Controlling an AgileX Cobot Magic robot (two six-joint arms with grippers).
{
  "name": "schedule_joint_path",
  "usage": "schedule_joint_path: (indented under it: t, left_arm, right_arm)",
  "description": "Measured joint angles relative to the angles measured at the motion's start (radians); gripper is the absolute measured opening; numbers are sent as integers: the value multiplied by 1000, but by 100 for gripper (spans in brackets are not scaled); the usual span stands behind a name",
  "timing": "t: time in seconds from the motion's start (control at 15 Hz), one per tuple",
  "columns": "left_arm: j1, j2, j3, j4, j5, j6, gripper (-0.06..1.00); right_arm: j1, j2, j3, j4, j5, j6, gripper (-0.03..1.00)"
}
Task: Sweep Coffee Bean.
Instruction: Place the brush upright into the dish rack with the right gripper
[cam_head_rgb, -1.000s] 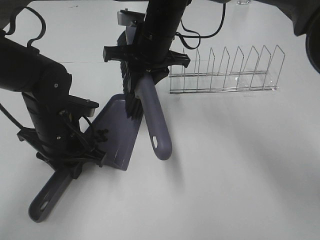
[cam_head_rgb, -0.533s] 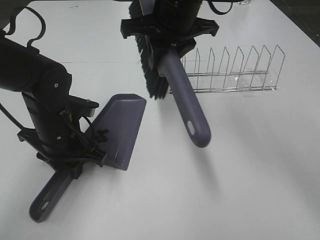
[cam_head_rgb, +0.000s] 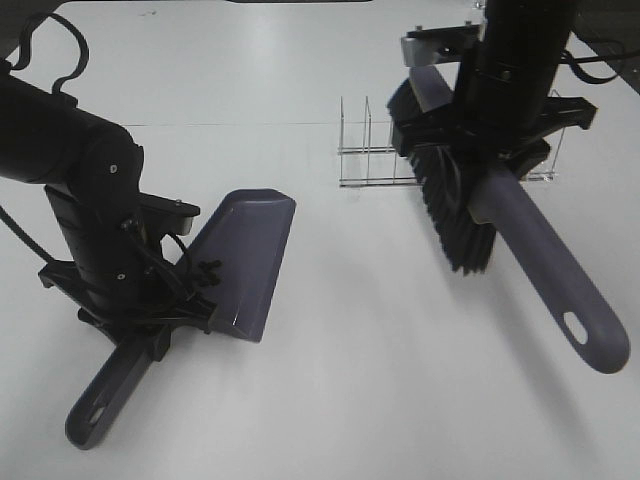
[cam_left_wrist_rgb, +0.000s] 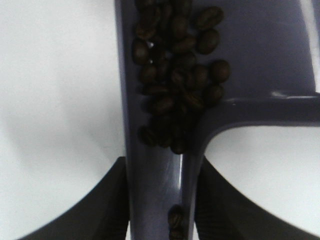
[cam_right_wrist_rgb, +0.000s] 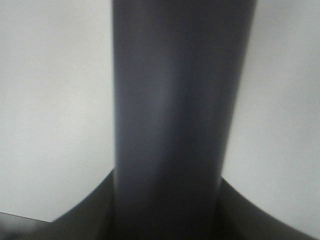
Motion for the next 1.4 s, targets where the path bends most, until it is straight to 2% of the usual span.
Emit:
schedule_joint_path:
  t: [0.27, 0.47, 0.73, 0.93, 1.4]
  left_arm:
    - [0, 0, 0, -14, 0, 1, 33]
    - [0, 0, 0, -27, -2, 1, 33]
    - [0, 0, 0, -27, -3, 2, 33]
    - [0, 0, 0, -27, -3, 2, 33]
    - [0, 0, 0, -27, -3, 3, 33]
  right_arm:
    - [-159, -1, 77, -1, -2, -87, 31]
    - [-232, 18, 85, -4, -1, -119, 31]
    - [-240, 111, 86, 5, -3, -174, 31]
    - [-240, 177, 62, 6, -3, -174, 31]
    - [-240, 342, -188, 10, -2, -174, 31]
